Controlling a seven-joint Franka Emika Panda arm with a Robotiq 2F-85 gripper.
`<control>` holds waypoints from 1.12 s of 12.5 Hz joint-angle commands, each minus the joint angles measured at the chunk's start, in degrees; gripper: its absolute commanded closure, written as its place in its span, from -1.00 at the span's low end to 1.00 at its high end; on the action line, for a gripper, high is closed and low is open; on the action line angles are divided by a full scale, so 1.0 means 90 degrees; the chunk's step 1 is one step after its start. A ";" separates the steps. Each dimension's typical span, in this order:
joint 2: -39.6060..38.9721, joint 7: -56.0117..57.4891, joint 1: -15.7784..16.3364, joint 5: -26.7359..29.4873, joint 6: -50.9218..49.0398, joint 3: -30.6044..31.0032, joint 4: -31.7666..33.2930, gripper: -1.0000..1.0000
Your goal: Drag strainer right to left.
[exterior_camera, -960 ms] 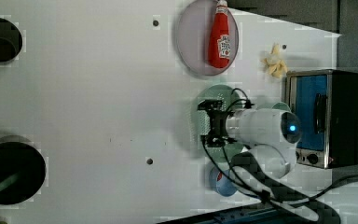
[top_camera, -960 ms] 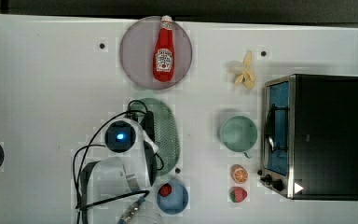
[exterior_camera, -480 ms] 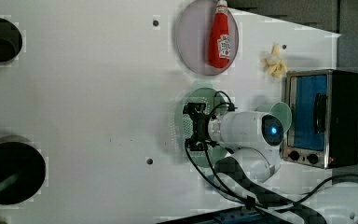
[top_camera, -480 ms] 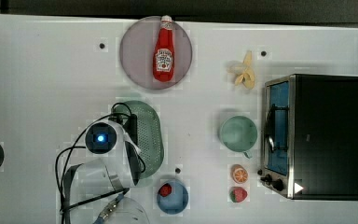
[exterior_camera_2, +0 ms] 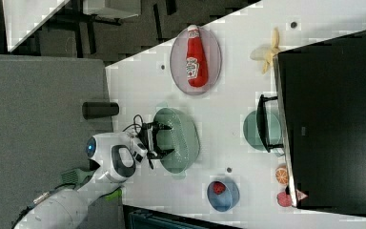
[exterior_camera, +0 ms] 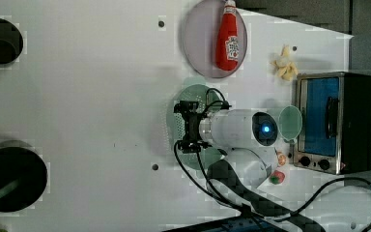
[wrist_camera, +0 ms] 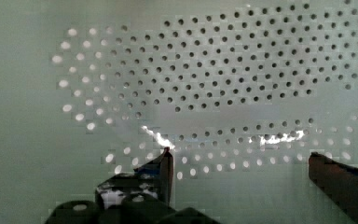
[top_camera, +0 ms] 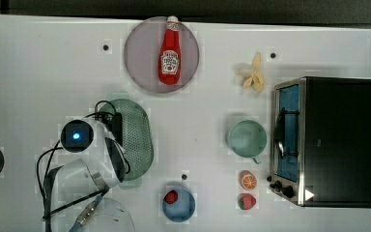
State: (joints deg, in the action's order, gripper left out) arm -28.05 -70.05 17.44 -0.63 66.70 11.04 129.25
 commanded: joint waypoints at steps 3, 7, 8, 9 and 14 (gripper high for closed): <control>-0.0378 -0.1120 0.0542 0.0059 -0.0348 -0.0015 -0.0825 -1.00; -0.0713 -0.1496 0.0918 0.0059 -0.0412 -0.0015 -0.1361 -1.00; -0.0786 -0.1546 0.1002 0.0060 -0.0429 -0.0016 -0.1475 -1.00; -0.0854 -0.1587 0.1071 0.0061 -0.0427 -0.0017 -0.1587 -1.00; -0.1157 -0.1856 0.1328 0.0067 -0.0434 -0.0017 -0.2036 -1.00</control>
State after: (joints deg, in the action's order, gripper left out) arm -38.08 -83.71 28.87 -0.76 63.90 10.89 112.47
